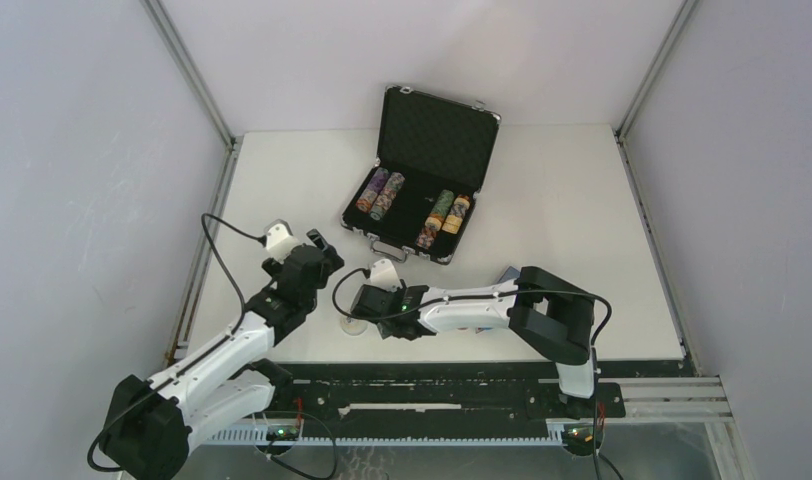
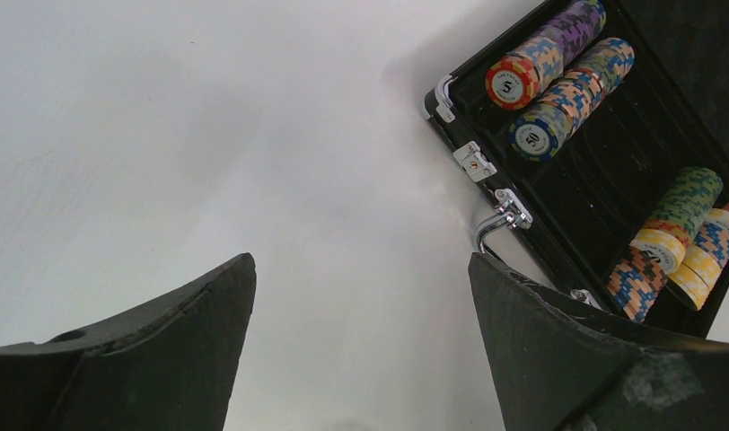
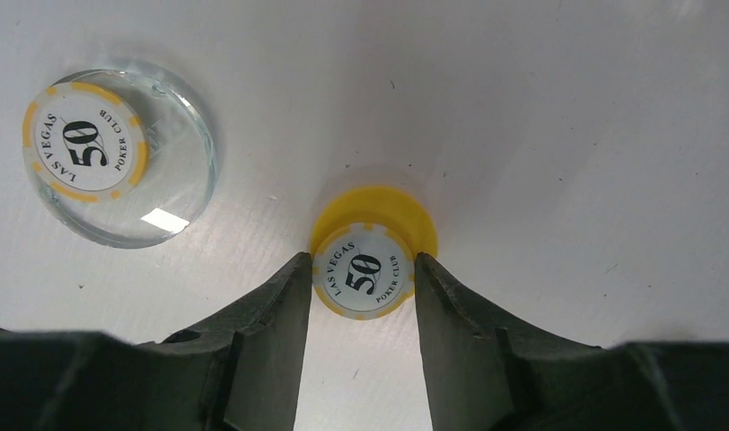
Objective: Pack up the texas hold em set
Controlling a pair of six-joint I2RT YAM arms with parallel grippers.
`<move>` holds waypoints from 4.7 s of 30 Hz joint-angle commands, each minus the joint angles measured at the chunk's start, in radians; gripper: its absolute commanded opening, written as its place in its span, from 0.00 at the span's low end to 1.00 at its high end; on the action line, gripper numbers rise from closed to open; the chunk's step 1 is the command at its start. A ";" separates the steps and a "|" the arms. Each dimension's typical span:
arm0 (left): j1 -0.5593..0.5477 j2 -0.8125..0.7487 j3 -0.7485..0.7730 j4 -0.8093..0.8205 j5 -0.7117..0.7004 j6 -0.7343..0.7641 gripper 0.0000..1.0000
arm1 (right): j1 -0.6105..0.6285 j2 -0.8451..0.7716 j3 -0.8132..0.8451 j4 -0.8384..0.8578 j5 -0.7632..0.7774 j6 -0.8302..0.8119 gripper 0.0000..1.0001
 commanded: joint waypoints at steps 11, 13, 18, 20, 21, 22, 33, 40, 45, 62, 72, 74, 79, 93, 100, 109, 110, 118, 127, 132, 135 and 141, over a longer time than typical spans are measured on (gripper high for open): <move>-0.004 0.005 0.024 0.013 0.011 0.009 0.93 | 0.004 -0.022 0.031 0.002 0.027 0.001 0.49; -0.004 0.009 0.026 0.012 0.012 0.010 0.93 | 0.001 -0.032 0.031 0.008 0.026 -0.006 0.48; -0.004 0.009 0.025 0.012 0.010 0.011 0.93 | -0.008 -0.042 0.031 0.017 0.018 -0.017 0.46; -0.004 0.009 0.026 0.012 0.008 0.012 0.93 | -0.009 -0.045 0.031 0.020 0.019 -0.018 0.45; -0.005 0.009 0.027 0.012 0.007 0.013 0.93 | -0.009 -0.048 0.031 0.020 0.019 -0.020 0.44; -0.004 0.010 0.026 0.012 0.007 0.013 0.93 | -0.010 -0.051 0.031 0.020 0.020 -0.020 0.44; -0.005 0.030 0.039 0.012 0.037 0.019 0.94 | -0.016 -0.085 0.031 0.013 0.040 -0.040 0.44; -0.003 0.070 0.069 0.034 0.193 0.058 0.94 | -0.025 -0.110 0.002 0.037 0.046 -0.080 0.44; -0.003 0.153 0.153 -0.013 0.323 0.096 0.94 | -0.027 -0.159 -0.074 0.117 0.043 -0.145 0.44; 0.007 0.170 0.120 0.086 0.755 0.097 0.83 | -0.023 -0.307 -0.218 0.260 0.064 -0.261 0.44; 0.023 0.262 0.101 0.216 1.029 0.062 0.72 | -0.011 -0.442 -0.352 0.392 0.080 -0.320 0.45; 0.022 0.276 0.095 0.232 1.057 0.057 0.72 | -0.009 -0.459 -0.360 0.391 0.088 -0.329 0.45; 0.021 0.324 0.085 0.276 1.149 0.025 0.67 | -0.008 -0.499 -0.381 0.387 0.105 -0.347 0.45; -0.012 0.341 0.074 0.347 1.240 0.002 0.60 | -0.021 -0.557 -0.414 0.396 0.081 -0.362 0.46; -0.038 0.384 0.095 0.333 1.262 0.014 0.58 | -0.025 -0.564 -0.419 0.403 0.077 -0.362 0.46; -0.055 0.394 0.105 0.331 1.279 0.019 0.55 | -0.025 -0.558 -0.420 0.411 0.075 -0.365 0.46; -0.058 0.395 0.107 0.331 1.280 0.019 0.55 | -0.025 -0.557 -0.420 0.413 0.076 -0.364 0.46; -0.063 0.407 0.112 0.337 1.294 0.017 0.46 | -0.025 -0.549 -0.420 0.418 0.070 -0.362 0.46; -0.071 0.402 0.112 0.346 1.302 0.022 0.32 | -0.025 -0.534 -0.419 0.430 0.060 -0.359 0.46; -0.073 0.393 0.110 0.346 1.294 0.044 0.04 | -0.028 -0.522 -0.420 0.436 0.052 -0.359 0.46; -0.073 0.386 0.108 0.346 1.283 0.062 0.00 | -0.031 -0.518 -0.420 0.437 0.050 -0.354 0.46; -0.073 0.381 0.108 0.378 1.284 0.094 0.00 | -0.036 -0.552 -0.420 0.413 0.051 -0.356 0.56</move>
